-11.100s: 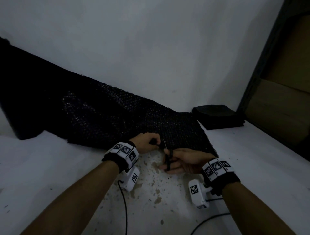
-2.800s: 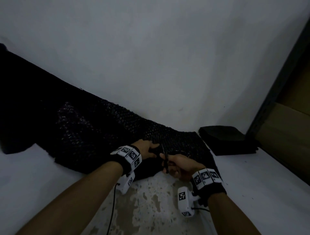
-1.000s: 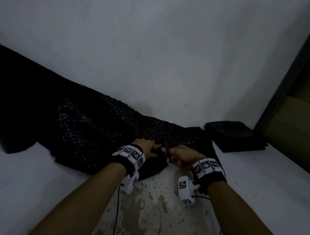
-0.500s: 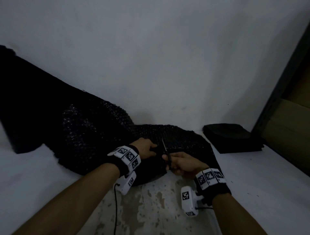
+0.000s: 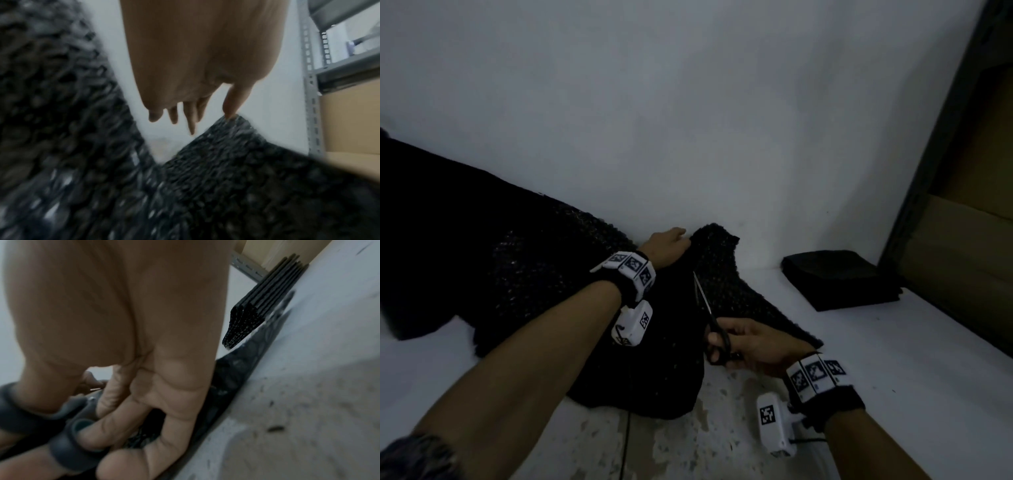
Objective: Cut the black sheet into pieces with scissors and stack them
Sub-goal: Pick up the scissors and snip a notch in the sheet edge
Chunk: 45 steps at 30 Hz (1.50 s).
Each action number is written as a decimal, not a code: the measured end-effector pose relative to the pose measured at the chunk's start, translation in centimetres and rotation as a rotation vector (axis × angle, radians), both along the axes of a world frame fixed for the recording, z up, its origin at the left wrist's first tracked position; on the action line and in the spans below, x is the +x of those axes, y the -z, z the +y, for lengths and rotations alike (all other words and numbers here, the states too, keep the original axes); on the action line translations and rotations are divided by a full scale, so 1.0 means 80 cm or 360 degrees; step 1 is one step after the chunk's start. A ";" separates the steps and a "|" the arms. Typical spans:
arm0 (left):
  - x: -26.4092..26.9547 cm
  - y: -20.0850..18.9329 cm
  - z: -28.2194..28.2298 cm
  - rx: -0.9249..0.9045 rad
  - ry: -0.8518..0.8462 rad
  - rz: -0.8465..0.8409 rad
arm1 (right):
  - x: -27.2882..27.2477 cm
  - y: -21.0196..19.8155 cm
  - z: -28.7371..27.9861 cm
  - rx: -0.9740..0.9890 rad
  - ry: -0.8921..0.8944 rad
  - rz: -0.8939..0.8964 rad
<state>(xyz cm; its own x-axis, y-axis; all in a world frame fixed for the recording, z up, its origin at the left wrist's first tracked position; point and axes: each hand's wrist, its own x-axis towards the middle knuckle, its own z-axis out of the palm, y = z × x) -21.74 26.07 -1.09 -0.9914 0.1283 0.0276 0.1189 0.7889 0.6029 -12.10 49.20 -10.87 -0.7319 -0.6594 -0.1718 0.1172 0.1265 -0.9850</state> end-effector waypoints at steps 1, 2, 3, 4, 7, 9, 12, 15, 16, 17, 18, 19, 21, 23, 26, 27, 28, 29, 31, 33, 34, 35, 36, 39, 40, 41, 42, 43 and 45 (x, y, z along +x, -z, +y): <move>0.000 0.000 0.000 0.0127 -0.0008 -0.0002 | 0.000 -0.001 0.001 -0.0022 -0.0006 -0.0015; 0.000 0.000 -0.001 0.0239 -0.0023 0.0010 | 0.000 -0.002 0.002 -0.0038 -0.0013 -0.0028; 0.002 -0.003 -0.001 0.0311 -0.0022 0.0023 | 0.000 -0.001 0.003 -0.0048 -0.0024 -0.0035; 0.003 -0.005 0.000 0.0319 -0.0022 0.0026 | -0.001 0.000 0.004 -0.0058 -0.0041 -0.0041; 0.007 -0.018 0.006 0.0297 0.0076 -0.0002 | -0.001 0.006 0.006 -0.0096 -0.0096 -0.0071; 0.008 -0.027 0.012 0.0319 0.0151 -0.0037 | 0.000 0.007 0.009 -0.0107 -0.0120 -0.0073; 0.006 -0.029 0.017 0.0265 0.0164 -0.0013 | 0.005 0.003 0.016 -0.0153 -0.0131 -0.0078; 0.001 -0.026 0.014 0.0307 0.0176 0.0075 | 0.009 0.001 0.024 -0.0203 -0.0128 -0.0083; 0.001 -0.027 0.011 0.0287 0.0183 0.0110 | 0.010 0.000 0.027 -0.0203 -0.0123 -0.0074; 0.000 -0.028 0.008 0.0262 0.0184 0.0148 | 0.011 0.000 0.028 -0.0198 -0.0119 -0.0065; 0.000 -0.031 0.004 0.0251 0.0186 0.0190 | 0.011 0.000 0.030 -0.0191 -0.0113 -0.0057; 0.001 -0.034 0.001 0.0251 0.0186 0.0227 | 0.011 0.001 0.031 -0.0190 -0.0100 -0.0049; 0.002 -0.042 -0.004 0.0252 0.0167 0.0276 | 0.011 0.004 0.033 -0.0216 -0.0061 -0.0055; 0.001 -0.047 -0.009 0.0307 0.0165 0.0271 | 0.011 0.007 0.032 -0.0235 -0.0023 -0.0059; 0.009 -0.054 -0.016 0.0357 0.0223 0.0297 | 0.014 0.007 0.028 -0.0276 -0.0001 -0.0107; 0.012 -0.056 -0.017 0.0347 0.0245 0.0309 | 0.016 0.006 0.026 -0.0319 -0.0016 -0.0122; 0.014 -0.057 -0.019 0.0331 0.0262 0.0320 | 0.016 0.005 0.024 -0.0366 -0.0030 -0.0124; 0.016 -0.058 -0.021 0.0315 0.0271 0.0323 | 0.018 0.003 0.022 -0.0409 -0.0045 -0.0117; 0.017 -0.058 -0.023 0.0318 0.0292 0.0321 | 0.019 0.000 0.017 -0.0481 -0.0057 -0.0095; 0.015 -0.056 -0.025 0.0371 0.0297 0.0290 | 0.017 -0.001 0.013 -0.0526 -0.0069 -0.0075; 0.015 -0.055 -0.026 0.0402 0.0300 0.0276 | 0.016 -0.002 0.012 -0.0535 -0.0074 -0.0064; 0.015 -0.054 -0.027 0.0414 0.0300 0.0264 | 0.014 -0.003 0.011 -0.0538 -0.0074 -0.0052; 0.014 -0.053 -0.028 0.0418 0.0306 0.0252 | 0.013 -0.003 0.011 -0.0533 -0.0071 -0.0038; 0.016 -0.052 -0.029 0.0443 0.0352 0.0219 | 0.011 -0.010 0.005 -0.0496 -0.0024 0.0013; 0.018 -0.053 -0.027 0.0456 0.0350 0.0213 | 0.011 -0.013 0.002 -0.0483 0.0001 0.0034; 0.021 -0.054 -0.026 0.0463 0.0344 0.0215 | 0.011 -0.015 -0.001 -0.0476 0.0023 0.0051; 0.024 -0.056 -0.024 0.0472 0.0354 0.0224 | 0.012 -0.017 -0.004 -0.0477 0.0039 0.0063; 0.026 -0.058 -0.023 0.0468 0.0364 0.0231 | 0.012 -0.019 -0.007 -0.0485 0.0050 0.0067; 0.029 -0.059 -0.023 0.0472 0.0374 0.0245 | 0.012 -0.019 -0.009 -0.0509 0.0059 0.0067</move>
